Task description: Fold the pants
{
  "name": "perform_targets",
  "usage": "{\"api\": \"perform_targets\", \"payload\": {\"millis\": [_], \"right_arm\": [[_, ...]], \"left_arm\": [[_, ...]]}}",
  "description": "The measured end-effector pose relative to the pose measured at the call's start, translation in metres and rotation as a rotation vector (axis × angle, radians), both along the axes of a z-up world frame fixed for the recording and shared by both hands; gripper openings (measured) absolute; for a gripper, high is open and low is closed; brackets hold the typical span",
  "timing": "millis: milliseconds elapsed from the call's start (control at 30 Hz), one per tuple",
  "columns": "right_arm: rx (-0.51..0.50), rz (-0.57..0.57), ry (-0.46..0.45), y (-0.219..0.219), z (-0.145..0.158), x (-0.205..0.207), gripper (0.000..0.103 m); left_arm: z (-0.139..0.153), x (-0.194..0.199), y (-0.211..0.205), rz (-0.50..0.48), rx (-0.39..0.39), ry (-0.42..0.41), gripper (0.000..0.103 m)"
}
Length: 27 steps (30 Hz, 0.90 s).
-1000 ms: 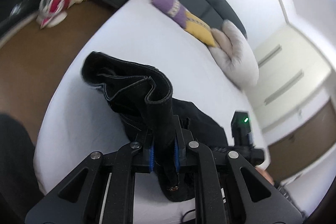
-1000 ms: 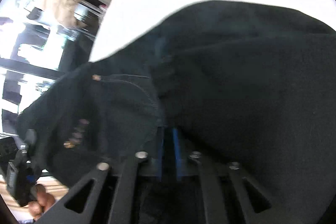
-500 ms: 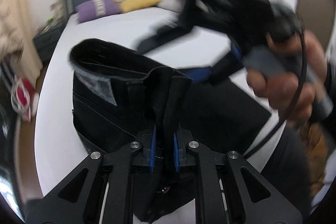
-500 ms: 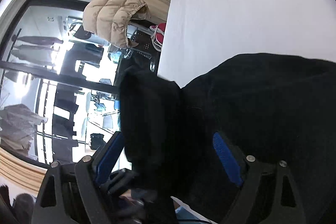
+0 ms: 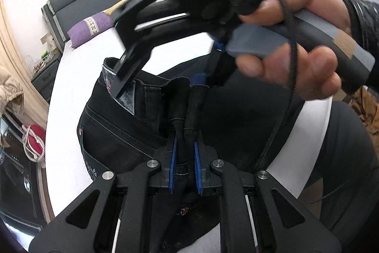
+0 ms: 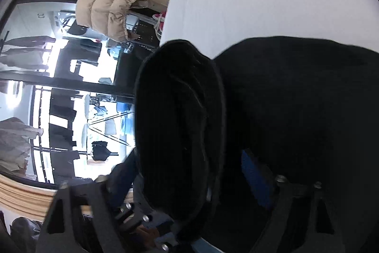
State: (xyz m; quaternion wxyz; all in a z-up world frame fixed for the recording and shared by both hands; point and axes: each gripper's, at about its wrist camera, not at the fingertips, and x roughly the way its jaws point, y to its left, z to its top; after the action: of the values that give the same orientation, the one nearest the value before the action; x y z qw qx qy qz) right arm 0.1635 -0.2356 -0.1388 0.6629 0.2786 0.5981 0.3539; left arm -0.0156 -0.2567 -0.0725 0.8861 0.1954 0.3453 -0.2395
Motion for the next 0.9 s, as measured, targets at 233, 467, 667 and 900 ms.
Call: {"api": "perform_targets", "payload": {"millis": [233, 467, 667, 900], "right_arm": [[-0.095, 0.006, -0.087, 0.003, 0.017, 0.000, 0.019], [-0.078, -0.125, -0.099, -0.044, 0.008, -0.024, 0.016], [-0.066, -0.233, -0.060, -0.099, -0.009, -0.039, 0.016], [-0.072, -0.278, -0.062, -0.138, -0.011, -0.042, 0.016]], "left_arm": [[-0.005, -0.012, -0.011, -0.017, 0.007, -0.011, 0.011], [-0.005, -0.026, -0.035, -0.122, -0.003, 0.002, 0.011], [-0.011, -0.022, -0.087, -0.232, 0.016, 0.020, 0.010], [-0.030, 0.005, -0.114, -0.285, 0.039, 0.040, 0.010]]}}
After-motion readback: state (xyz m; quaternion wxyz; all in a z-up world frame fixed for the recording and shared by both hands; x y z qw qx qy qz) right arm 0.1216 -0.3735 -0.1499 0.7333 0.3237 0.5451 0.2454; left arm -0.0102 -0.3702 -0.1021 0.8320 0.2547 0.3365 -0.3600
